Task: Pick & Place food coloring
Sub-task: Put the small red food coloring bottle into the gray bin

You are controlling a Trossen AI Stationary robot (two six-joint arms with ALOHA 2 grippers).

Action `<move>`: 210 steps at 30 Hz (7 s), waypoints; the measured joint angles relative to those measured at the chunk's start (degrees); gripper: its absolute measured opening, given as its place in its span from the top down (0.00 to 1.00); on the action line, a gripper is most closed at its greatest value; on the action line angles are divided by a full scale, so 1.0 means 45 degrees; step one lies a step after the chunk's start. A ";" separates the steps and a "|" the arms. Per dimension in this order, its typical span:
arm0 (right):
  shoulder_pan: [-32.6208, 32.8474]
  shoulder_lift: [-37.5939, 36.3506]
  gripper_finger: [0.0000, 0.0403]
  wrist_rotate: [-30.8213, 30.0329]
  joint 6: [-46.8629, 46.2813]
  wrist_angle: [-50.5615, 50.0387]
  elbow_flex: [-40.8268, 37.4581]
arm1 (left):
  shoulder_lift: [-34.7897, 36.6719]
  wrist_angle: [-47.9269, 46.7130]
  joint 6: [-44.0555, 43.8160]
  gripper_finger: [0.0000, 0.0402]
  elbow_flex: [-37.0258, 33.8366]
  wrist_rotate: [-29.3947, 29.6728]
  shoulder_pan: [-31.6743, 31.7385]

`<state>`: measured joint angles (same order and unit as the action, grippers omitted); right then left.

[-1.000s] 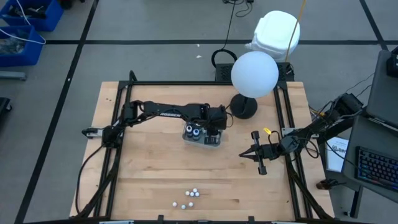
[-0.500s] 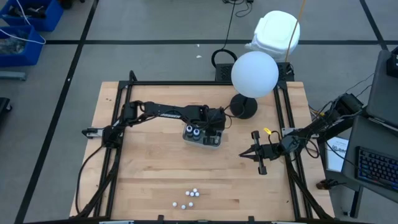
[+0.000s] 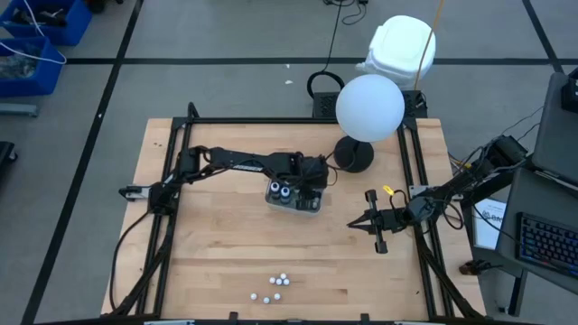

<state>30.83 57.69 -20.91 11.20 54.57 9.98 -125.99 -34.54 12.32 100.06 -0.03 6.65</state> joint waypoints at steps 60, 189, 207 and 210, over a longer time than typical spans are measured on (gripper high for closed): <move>0.0005 0.0005 1.00 -0.0004 -0.0663 0.0102 0.0005 | 2.4493 0.6366 -0.3756 0.98 -1.9712 0.3189 -0.3167; 0.2755 1.5659 0.61 -0.6895 -1.0906 -1.2516 1.7471 | 2.4323 0.8365 -0.2512 0.98 -2.1115 0.2681 -0.5202; 0.2312 1.6121 0.61 -0.5957 -1.1912 -1.2517 1.7452 | 2.4323 0.8126 -0.2507 0.98 -2.1115 0.2686 -0.5202; 0.2289 1.6121 0.61 -0.5951 -1.1959 -1.2497 1.7452 | 2.4323 0.8118 -0.2502 0.98 -2.1115 0.2686 -0.5202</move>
<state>41.13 130.23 -47.68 -42.62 -1.67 88.51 -16.53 1.99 1.06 5.04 12.05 -16.75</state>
